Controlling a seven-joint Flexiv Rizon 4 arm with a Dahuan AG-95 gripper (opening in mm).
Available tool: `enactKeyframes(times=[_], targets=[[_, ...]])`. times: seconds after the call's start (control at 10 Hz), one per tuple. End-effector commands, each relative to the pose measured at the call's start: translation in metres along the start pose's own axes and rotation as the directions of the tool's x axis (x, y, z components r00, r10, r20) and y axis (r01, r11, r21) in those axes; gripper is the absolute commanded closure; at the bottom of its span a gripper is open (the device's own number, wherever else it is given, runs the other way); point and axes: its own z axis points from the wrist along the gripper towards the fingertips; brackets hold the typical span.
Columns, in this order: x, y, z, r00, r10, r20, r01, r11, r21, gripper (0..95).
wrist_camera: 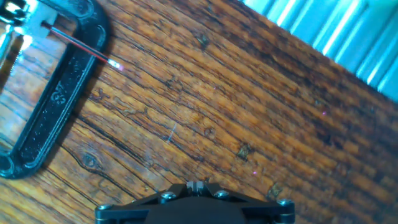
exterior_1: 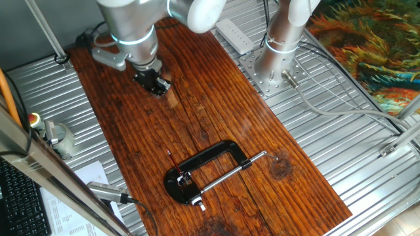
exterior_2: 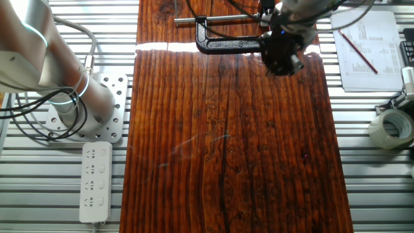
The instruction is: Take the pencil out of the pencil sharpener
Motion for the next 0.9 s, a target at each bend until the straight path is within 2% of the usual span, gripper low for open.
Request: enactKeyframes(times=[0.1,0.3,0.4,0.5,0.6,0.8,0.9], targets=[[-0.015,0.001,0.004,0.998,-0.060,0.002,0.060,0.998,0.002,95.0],[-0.032,-0.004,0.013,0.983,-0.181,0.007,0.181,0.983,0.002,95.0],[-0.041,-0.005,0.015,0.973,-0.229,0.021,0.229,0.973,-0.002,95.0],[-0.053,-0.004,0.016,0.963,-0.267,0.018,0.267,0.964,-0.003,95.0],[-0.060,-0.001,0.017,0.957,-0.291,0.011,0.291,0.957,0.002,95.0],[-0.083,0.017,0.020,0.914,-0.406,0.005,0.406,0.914,0.009,95.0],[-0.088,0.023,0.021,0.906,-0.423,0.001,0.423,0.906,0.013,95.0]])
